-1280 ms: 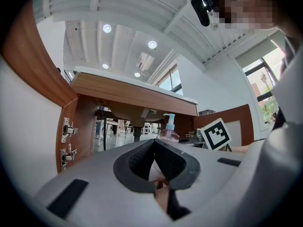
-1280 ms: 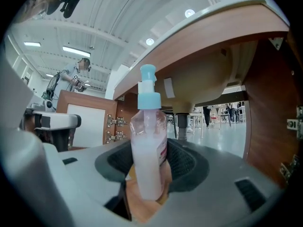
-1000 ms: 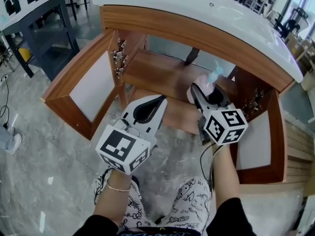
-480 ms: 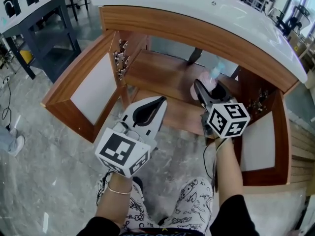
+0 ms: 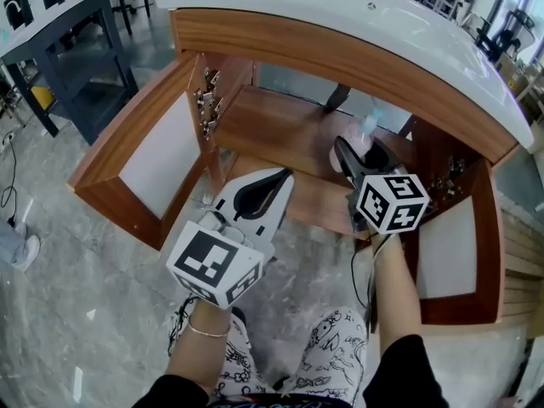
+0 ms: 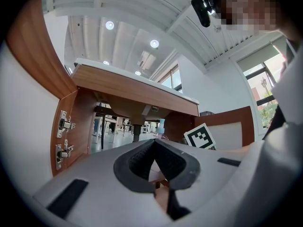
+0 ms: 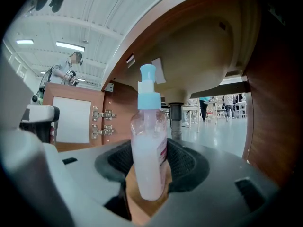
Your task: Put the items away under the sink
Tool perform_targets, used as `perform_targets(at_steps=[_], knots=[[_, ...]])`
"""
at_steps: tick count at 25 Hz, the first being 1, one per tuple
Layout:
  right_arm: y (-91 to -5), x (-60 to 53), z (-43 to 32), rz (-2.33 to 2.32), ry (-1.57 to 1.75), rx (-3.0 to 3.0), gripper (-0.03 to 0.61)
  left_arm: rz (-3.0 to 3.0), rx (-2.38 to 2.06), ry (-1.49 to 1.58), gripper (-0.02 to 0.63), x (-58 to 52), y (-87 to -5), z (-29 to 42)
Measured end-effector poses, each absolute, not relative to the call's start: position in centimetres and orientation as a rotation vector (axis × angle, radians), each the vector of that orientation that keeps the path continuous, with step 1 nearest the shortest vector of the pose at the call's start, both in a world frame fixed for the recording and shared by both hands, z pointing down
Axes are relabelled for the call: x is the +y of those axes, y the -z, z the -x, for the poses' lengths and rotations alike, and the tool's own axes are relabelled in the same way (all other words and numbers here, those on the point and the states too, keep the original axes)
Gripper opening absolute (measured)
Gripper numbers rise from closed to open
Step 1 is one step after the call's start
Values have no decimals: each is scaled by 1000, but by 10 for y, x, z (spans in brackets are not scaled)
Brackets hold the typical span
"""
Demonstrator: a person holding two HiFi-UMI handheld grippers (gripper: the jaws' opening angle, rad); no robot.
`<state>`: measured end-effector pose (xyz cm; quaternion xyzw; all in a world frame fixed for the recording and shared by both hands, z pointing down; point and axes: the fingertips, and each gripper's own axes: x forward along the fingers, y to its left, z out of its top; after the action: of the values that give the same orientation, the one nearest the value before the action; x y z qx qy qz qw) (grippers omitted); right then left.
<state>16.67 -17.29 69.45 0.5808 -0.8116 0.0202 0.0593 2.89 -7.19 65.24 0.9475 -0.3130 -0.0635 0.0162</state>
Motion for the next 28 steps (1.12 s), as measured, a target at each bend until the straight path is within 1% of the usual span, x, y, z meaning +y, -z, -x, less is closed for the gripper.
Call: perform_targets(at_steps=[28], knots=[[-719,-199,-183,-1780,-103,-2376,212,-2962,-837,204,8,-64,-656,-56]])
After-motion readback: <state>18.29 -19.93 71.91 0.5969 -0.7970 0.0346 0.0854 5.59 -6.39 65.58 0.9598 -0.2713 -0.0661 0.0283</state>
